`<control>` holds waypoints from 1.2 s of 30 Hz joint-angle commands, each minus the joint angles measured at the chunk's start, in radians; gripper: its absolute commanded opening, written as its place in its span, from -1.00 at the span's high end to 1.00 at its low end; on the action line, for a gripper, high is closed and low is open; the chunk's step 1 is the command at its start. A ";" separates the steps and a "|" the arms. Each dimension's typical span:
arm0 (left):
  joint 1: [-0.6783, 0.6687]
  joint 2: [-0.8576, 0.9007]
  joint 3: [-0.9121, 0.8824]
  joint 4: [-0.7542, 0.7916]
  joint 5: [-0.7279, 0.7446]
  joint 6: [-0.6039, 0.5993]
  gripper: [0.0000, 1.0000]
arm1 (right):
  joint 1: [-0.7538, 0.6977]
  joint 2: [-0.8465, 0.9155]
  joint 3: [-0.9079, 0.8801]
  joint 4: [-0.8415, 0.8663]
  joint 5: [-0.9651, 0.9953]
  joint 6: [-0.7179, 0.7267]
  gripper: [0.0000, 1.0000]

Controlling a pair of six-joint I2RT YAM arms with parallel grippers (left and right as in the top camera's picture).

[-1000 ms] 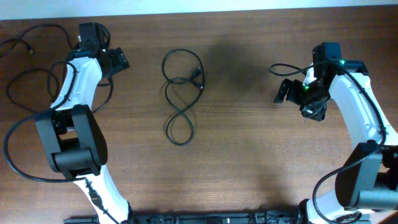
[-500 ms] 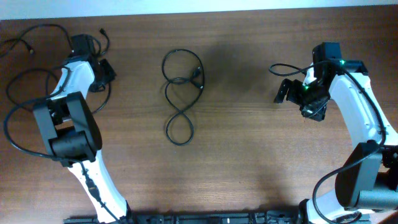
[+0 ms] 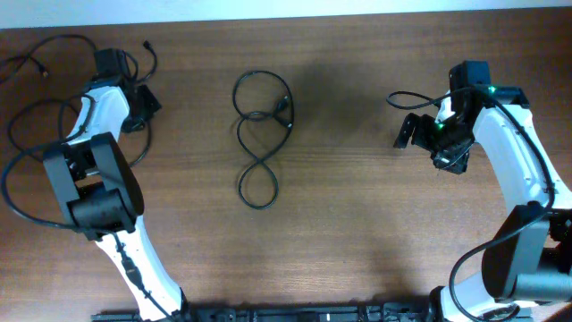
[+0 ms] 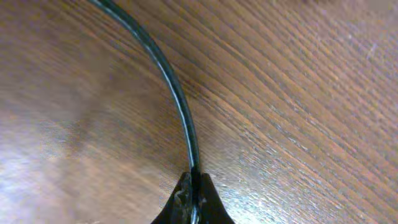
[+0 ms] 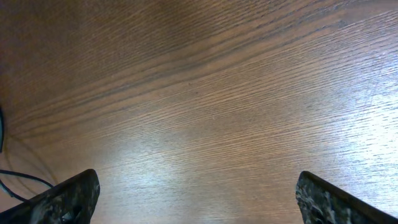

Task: Untangle cables

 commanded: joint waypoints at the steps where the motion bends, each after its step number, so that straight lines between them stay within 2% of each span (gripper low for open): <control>1: 0.021 -0.106 0.026 -0.001 -0.072 -0.035 1.00 | 0.000 -0.011 0.004 -0.003 0.005 -0.011 -0.97; 6: 0.047 -0.118 0.026 -0.003 -0.080 -0.042 1.00 | 0.000 -0.011 0.004 -0.003 0.005 -0.011 -0.97; 11: 0.047 -0.144 0.032 -0.008 -0.215 -0.044 1.00 | 0.000 -0.011 0.004 -0.003 0.005 -0.011 -0.97; 13: 0.059 -0.145 0.032 -0.021 -0.256 -0.082 1.00 | 0.000 -0.011 0.004 -0.003 0.005 -0.011 -0.97; 19: 0.125 -0.145 0.032 -0.038 -0.250 -0.113 1.00 | 0.000 -0.011 0.004 -0.003 0.005 -0.011 -0.97; 20: 0.137 -0.145 0.032 -0.037 -0.234 -0.113 0.61 | 0.000 -0.011 0.004 -0.003 0.005 -0.011 -0.97; 21: 0.145 -0.145 0.032 -0.038 -0.225 -0.113 0.38 | 0.000 -0.011 0.004 -0.003 0.005 -0.011 -0.97; 25: 0.183 -0.145 0.032 -0.049 -0.217 -0.113 0.21 | 0.000 -0.011 0.004 -0.003 0.005 -0.011 -0.97; 31: 0.309 -0.145 0.032 -0.129 -0.220 -0.149 0.17 | 0.000 -0.011 0.004 -0.003 0.005 -0.011 -0.97; 32: 0.343 -0.144 0.032 -0.158 -0.220 -0.187 0.10 | 0.000 -0.011 0.004 -0.003 0.005 -0.011 -0.97; 33: 0.380 -0.143 0.030 -0.185 -0.219 -0.218 -0.11 | 0.000 -0.011 0.004 -0.003 0.005 -0.011 -0.97; 36: 0.463 -0.122 0.017 -0.224 -0.187 -0.225 -0.12 | 0.000 -0.011 0.004 -0.003 0.005 -0.011 -0.97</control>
